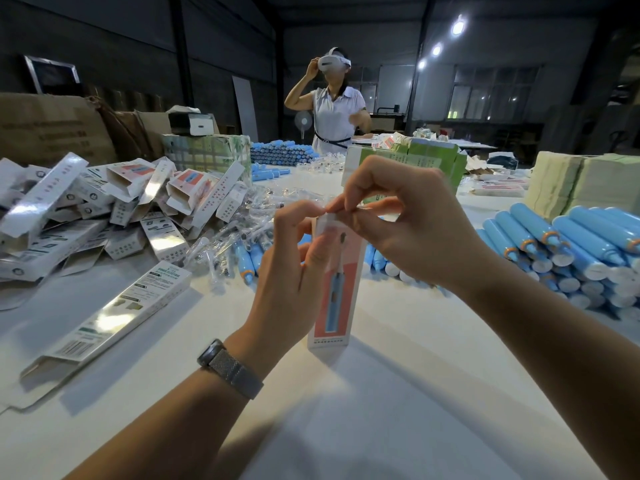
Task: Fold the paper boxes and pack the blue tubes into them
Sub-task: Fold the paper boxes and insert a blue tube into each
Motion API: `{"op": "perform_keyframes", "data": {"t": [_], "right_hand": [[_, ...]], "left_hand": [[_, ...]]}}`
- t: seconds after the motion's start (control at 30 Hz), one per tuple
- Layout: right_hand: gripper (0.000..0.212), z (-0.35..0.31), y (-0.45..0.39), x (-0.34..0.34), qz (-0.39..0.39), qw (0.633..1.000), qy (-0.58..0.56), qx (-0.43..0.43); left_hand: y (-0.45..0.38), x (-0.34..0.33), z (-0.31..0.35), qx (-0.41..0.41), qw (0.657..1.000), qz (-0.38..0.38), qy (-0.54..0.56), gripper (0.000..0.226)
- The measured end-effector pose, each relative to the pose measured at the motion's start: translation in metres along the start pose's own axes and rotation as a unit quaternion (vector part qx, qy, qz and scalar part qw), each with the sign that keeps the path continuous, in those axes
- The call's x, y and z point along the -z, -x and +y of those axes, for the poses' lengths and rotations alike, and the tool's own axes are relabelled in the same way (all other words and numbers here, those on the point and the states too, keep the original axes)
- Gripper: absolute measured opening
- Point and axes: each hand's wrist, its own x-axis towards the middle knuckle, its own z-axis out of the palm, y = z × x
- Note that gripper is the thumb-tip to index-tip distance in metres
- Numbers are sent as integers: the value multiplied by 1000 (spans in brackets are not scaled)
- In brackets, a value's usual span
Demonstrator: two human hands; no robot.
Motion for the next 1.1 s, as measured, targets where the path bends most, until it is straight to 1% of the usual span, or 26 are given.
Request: {"op": "perform_keyframes", "data": {"t": [0.17,0.33,0.43,0.57,0.73,0.8,0.9,1.0,1.03,1.1], "right_hand": [[26,7,5,0,4,996,-89,-20],[34,18,11,-5,37,995,-92,-3],[34,22,12,-10,66,996,-58,18],[30,25,15,-13,98,995,8,26],[18,29,16,-13,114,984,104,91],[17,31,16,-14,120,983,112,78],[14,32,19,-21,139,985,95,35],[13,33,21,-29,152,982,108,20],[15,33,22,-31,148,983,110,5],[27,35,24,-36,119,987,100,-43]], "left_hand": [[0,1,1,-18,1000,8,-1,13],[-1,1,-1,1,1000,15,-6,11],[-1,1,-2,6,1000,24,-9,11],[-1,1,-4,15,999,31,-3,10],[-2,-1,-6,15,999,28,-13,9],[-1,-1,-5,27,999,25,1,13],[1,1,-6,61,998,17,23,26],[2,3,-8,54,998,13,8,29],[2,3,-9,46,999,16,-6,29],[1,2,-12,34,999,23,-30,31]]}}
